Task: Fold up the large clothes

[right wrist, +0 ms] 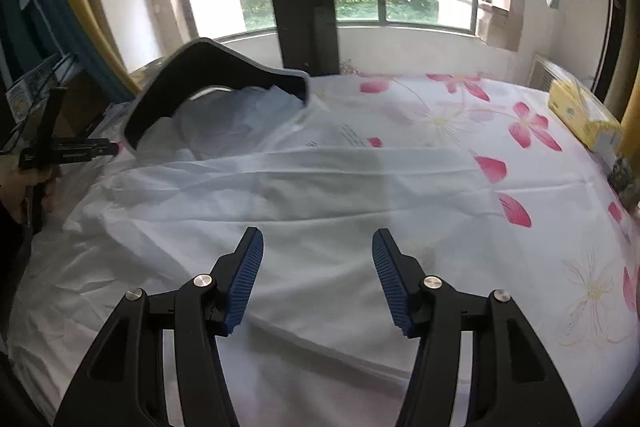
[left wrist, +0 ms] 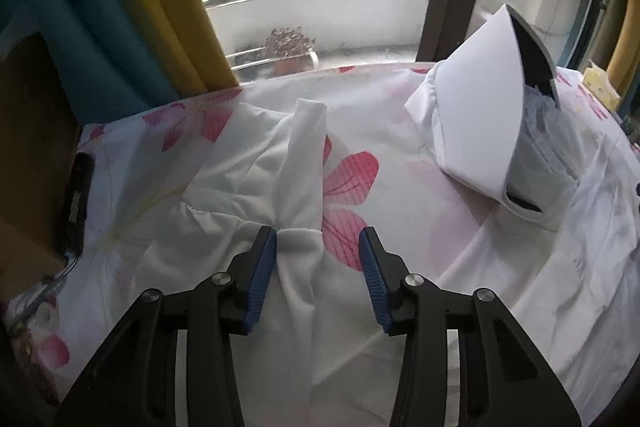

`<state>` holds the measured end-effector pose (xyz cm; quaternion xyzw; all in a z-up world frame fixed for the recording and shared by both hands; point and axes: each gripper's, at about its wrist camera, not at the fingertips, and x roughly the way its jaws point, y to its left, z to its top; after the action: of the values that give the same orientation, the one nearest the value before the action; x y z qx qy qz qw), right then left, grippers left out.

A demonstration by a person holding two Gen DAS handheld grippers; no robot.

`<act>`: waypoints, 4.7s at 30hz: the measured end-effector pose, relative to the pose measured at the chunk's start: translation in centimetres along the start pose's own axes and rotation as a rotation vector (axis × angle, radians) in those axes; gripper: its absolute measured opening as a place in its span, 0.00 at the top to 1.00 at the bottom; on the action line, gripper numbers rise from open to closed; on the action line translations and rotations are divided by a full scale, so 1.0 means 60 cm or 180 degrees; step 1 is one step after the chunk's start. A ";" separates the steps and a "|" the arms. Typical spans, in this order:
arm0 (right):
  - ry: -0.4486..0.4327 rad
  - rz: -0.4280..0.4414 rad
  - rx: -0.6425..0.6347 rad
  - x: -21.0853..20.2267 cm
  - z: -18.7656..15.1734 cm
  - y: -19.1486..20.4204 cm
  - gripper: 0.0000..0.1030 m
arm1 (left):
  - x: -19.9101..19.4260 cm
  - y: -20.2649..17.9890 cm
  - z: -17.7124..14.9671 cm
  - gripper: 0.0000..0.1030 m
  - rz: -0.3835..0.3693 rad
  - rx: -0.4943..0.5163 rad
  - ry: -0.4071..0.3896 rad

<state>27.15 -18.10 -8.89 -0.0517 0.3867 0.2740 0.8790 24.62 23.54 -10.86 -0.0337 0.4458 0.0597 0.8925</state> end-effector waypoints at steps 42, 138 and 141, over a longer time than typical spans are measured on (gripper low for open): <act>-0.0463 0.0025 0.0391 -0.152 -0.071 -0.133 0.45 | -0.322 -0.307 0.074 0.96 -0.0900 0.0346 -0.1313; 0.0331 -0.0331 -0.1010 -0.082 -0.099 -0.119 0.96 | -0.140 -0.284 -0.203 0.58 -0.1277 -0.0279 0.0119; 0.0360 -0.0339 -0.0934 -0.099 -0.109 -0.133 0.96 | -0.149 -0.277 -0.212 0.58 -0.1230 -0.0293 0.0123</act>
<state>23.76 -29.44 -10.21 -0.2152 0.3881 0.2772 0.8521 11.52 4.94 -11.23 -0.1606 0.4449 -0.0930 0.8761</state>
